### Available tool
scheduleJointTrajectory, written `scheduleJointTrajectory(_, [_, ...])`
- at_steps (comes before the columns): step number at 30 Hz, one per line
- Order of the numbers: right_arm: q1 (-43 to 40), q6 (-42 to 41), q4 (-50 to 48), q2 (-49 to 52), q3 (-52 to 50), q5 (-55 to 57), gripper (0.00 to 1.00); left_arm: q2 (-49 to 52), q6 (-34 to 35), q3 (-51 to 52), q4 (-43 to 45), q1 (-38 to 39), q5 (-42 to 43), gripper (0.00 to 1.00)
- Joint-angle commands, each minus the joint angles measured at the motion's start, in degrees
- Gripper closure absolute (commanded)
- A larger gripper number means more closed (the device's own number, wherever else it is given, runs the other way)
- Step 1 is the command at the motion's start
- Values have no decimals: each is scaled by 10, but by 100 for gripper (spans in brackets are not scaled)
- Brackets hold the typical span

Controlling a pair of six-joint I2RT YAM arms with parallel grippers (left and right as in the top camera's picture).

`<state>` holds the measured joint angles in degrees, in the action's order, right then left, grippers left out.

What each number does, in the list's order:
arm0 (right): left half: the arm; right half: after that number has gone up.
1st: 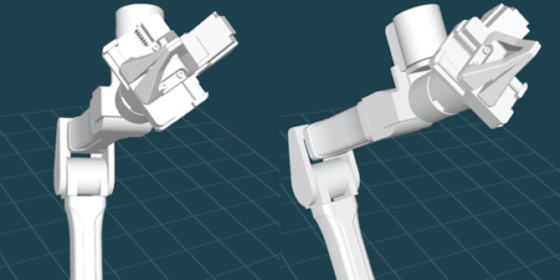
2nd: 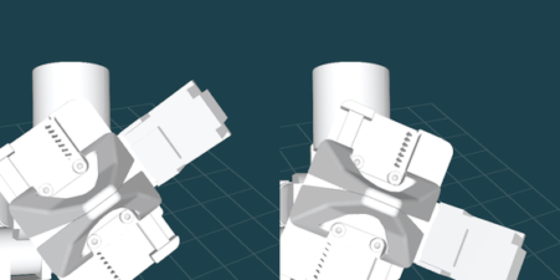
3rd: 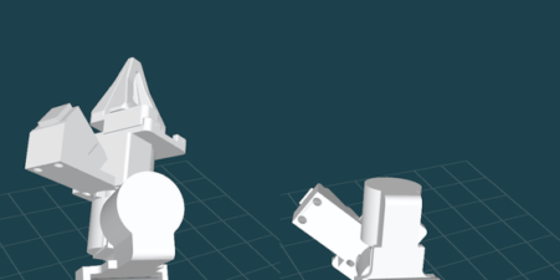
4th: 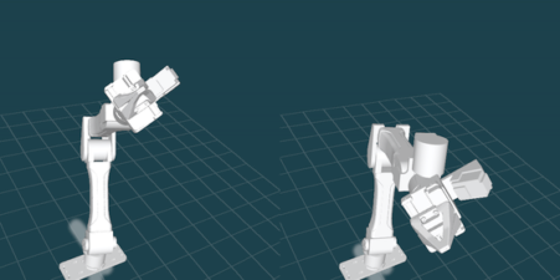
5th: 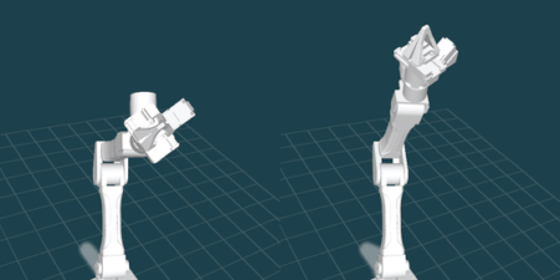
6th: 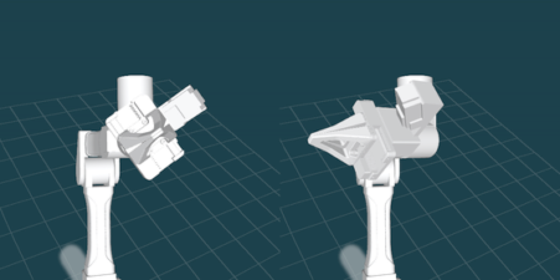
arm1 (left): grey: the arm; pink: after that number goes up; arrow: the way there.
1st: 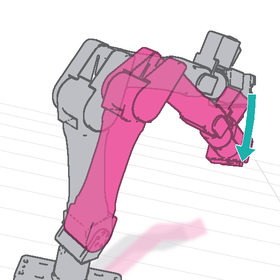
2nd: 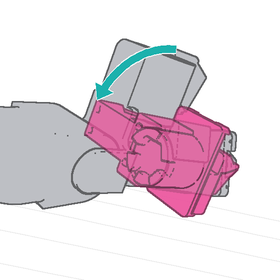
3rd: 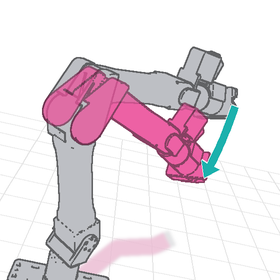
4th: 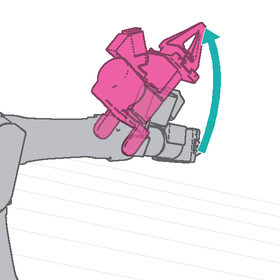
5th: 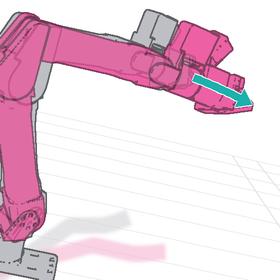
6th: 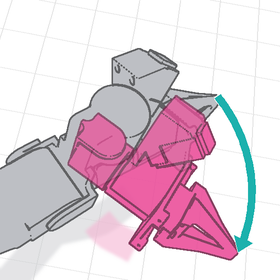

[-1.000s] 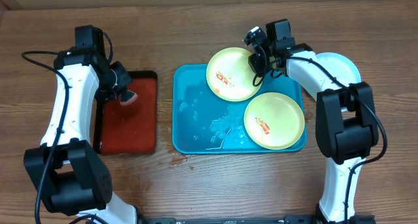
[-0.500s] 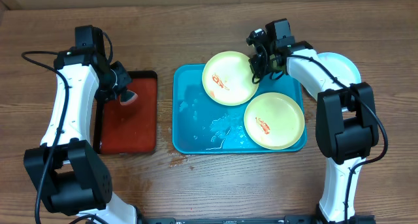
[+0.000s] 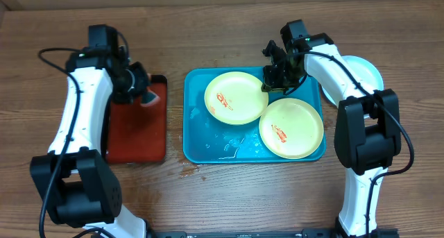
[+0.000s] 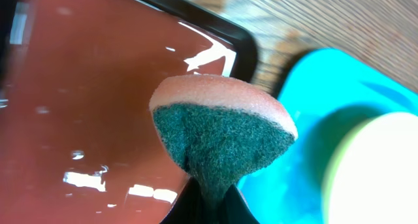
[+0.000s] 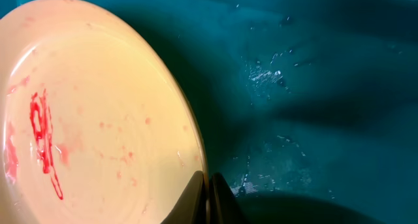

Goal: Clean dirty plates on tray and stack at the side
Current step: 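Grasp the rim of the upper yellow plate with the right gripper, then move the sponge with the left gripper onto the yellow plate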

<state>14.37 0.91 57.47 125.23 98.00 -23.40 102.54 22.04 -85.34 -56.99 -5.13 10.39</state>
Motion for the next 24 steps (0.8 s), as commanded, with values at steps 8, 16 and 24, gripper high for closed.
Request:
scheduleJointTrajectory(8, [39,-78,-56,-14,-45,97,96,-13,-6,-11,24,104,14,96])
scheduleJointTrajectory(16, [57,-113,-63,-14,-48,139,73,10,40,-11,38,162,6,96])
scheduleJointTrajectory(24, [57,-54,-88,-13,-50,139,69,44,54,-11,83,212,16,96])
